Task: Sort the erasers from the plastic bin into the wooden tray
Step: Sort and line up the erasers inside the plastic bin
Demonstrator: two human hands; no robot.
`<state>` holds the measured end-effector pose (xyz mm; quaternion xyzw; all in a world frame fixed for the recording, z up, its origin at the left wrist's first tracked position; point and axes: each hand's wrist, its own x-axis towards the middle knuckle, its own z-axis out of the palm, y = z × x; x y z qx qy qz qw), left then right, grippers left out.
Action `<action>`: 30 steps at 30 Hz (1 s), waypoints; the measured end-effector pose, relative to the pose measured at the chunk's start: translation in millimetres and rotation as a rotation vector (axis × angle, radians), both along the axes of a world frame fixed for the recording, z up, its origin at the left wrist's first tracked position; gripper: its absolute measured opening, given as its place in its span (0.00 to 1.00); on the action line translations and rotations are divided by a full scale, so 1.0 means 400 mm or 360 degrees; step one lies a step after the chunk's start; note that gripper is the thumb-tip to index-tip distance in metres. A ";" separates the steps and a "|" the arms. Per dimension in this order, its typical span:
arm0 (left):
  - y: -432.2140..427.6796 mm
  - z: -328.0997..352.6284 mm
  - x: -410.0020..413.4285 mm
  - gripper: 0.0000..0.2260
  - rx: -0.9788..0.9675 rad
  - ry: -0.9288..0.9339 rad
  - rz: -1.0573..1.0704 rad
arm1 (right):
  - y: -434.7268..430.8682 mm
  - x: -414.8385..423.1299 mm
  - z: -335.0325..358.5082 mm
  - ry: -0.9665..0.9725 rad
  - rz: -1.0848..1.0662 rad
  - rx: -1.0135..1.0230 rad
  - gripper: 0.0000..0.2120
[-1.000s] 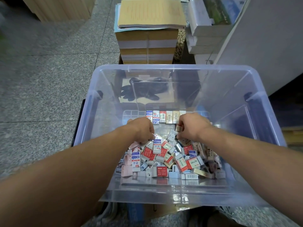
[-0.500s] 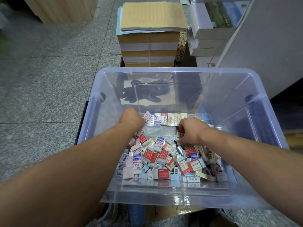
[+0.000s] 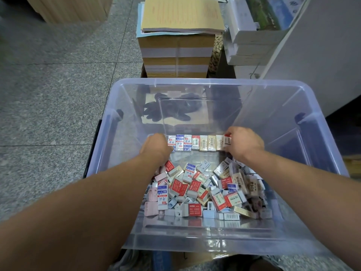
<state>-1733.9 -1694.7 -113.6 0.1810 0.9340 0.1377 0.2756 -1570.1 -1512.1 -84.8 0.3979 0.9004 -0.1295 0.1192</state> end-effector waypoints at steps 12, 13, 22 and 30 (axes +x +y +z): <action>-0.010 0.000 0.016 0.19 0.0109 -0.0037 -0.0134 | -0.009 -0.005 -0.002 -0.0252 0.0140 0.0298 0.12; -0.009 0.001 0.017 0.20 0.0107 -0.0007 -0.0150 | -0.008 -0.006 -0.002 -0.0257 0.0105 0.0296 0.13; -0.009 0.003 0.016 0.21 0.0073 0.0092 -0.0209 | 0.018 0.002 -0.014 -0.0005 0.0004 -0.0021 0.10; -0.015 0.006 0.020 0.21 0.0080 0.0121 -0.0216 | 0.014 0.013 0.003 -0.0159 0.0111 0.0149 0.09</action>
